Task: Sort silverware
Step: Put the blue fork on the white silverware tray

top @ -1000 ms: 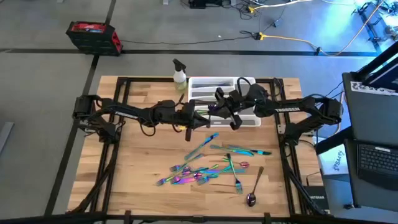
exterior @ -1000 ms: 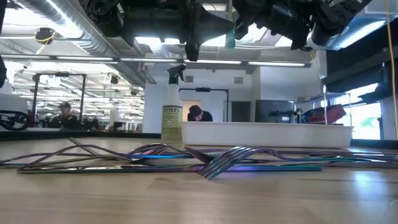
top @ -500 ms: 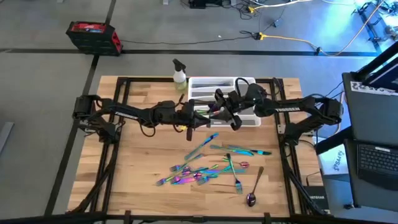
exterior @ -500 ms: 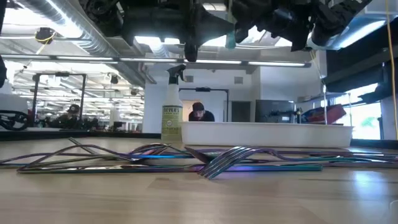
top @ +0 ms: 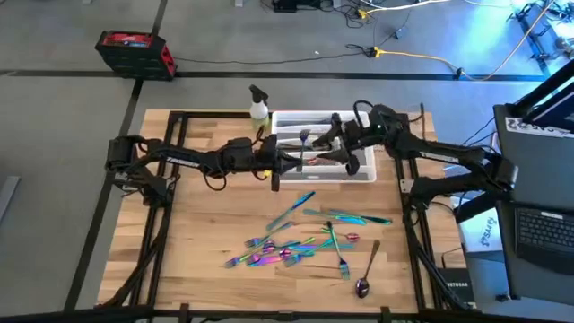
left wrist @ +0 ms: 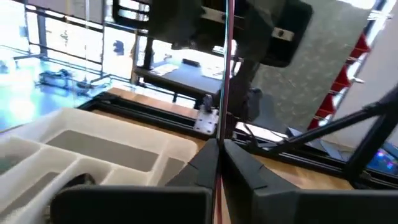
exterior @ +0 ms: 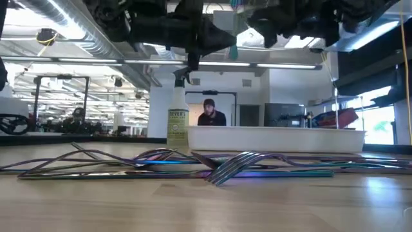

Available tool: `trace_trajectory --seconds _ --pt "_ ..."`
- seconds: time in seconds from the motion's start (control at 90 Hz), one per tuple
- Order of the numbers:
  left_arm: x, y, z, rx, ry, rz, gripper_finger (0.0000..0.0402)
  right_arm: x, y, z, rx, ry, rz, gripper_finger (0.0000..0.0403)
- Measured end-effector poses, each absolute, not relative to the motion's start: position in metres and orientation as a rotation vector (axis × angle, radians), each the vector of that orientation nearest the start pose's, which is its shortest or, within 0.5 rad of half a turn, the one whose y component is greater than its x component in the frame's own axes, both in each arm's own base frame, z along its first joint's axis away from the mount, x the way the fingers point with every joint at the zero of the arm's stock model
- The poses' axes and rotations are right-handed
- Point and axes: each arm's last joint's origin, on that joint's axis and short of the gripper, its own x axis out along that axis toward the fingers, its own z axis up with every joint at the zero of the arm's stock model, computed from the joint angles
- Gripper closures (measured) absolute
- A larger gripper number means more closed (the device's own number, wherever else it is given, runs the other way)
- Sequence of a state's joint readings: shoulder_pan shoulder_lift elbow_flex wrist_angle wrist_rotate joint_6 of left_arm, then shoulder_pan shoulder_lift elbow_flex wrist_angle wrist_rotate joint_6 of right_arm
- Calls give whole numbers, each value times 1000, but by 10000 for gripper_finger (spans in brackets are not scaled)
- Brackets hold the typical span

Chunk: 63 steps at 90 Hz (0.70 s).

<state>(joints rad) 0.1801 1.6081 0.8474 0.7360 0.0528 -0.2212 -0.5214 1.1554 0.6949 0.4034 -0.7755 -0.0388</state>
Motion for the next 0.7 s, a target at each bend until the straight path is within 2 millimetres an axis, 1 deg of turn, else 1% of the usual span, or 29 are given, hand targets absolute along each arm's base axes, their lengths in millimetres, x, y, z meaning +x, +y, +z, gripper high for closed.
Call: trace_trajectory --seconds 0.089,0.156,0.333,0.433,0.589,0.656,0.7 --pt "339 72 240 -224 33 167 401 214 -106 286 -35 90 193 213" --pt "342 81 245 -200 78 192 401 206 -106 287 -53 127 145 213" --pt "357 102 272 -42 251 267 401 193 -102 287 -107 202 41 213" --pt "370 120 281 26 364 317 401 188 -101 286 -141 250 -7 213" --pt "396 153 275 146 576 390 401 176 -97 282 -190 368 -118 213" --pt "404 168 273 196 679 434 401 169 -95 282 -212 413 -158 213" --pt "408 177 275 214 724 441 401 164 -93 282 -215 435 -183 213"
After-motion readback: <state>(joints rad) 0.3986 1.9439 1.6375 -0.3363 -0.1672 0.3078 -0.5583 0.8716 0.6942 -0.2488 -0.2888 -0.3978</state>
